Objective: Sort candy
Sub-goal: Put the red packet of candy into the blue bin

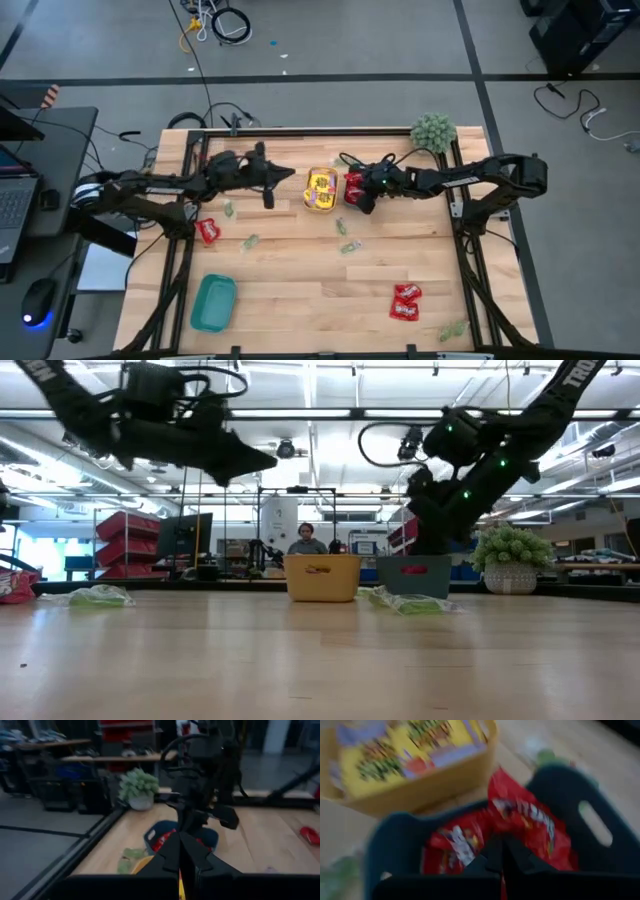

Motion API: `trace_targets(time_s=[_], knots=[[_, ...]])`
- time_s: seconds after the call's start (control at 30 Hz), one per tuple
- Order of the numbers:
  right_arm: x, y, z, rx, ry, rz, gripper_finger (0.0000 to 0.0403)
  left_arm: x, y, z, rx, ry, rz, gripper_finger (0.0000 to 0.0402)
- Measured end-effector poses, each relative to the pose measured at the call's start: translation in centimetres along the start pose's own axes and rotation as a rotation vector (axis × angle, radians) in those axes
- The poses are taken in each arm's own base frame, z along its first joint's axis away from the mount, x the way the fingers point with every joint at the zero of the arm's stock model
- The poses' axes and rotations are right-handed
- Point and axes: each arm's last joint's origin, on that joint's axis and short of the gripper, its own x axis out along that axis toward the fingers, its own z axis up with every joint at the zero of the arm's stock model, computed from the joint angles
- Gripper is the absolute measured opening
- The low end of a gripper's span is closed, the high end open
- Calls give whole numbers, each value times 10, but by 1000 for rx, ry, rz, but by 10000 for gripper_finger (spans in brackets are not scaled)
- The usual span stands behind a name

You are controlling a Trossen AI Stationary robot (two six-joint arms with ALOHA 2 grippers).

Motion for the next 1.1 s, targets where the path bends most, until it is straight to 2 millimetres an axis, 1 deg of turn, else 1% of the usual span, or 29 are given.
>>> trace_targets(time_s=[0.07,0.2,0.3,0.33,0.4,0.5,0.63,0.8,0.93,1.0,1.1], knots=[[-6,2,8,-13,-30,26,1,-11,-2,-6,-22,-18,14,1],[-26,11,22,-40,-43,95,13,-25,-4,-11,-49,-50,26,1],[-47,26,24,-75,8,203,31,-29,-6,-16,-53,-41,20,1],[-54,31,22,-81,30,242,38,-29,-6,-16,-53,-43,19,1],[-66,45,13,-87,96,321,55,-29,-8,-16,-51,-43,4,1],[-83,63,-3,-80,204,394,83,-29,-9,-17,-50,-38,-12,1],[-99,86,-27,-80,343,437,125,-29,-10,-17,-48,-40,-21,1],[-116,111,-52,-88,459,489,172,-29,-11,-17,-47,-40,-24,1],[-129,128,-69,-103,538,548,192,-29,-11,-17,-46,-40,-24,1],[-135,134,-78,-100,576,550,195,-29,-11,-17,-44,-39,-24,1],[-137,141,-88,-89,618,540,196,-29,-11,-17,-27,-35,-24,1]])
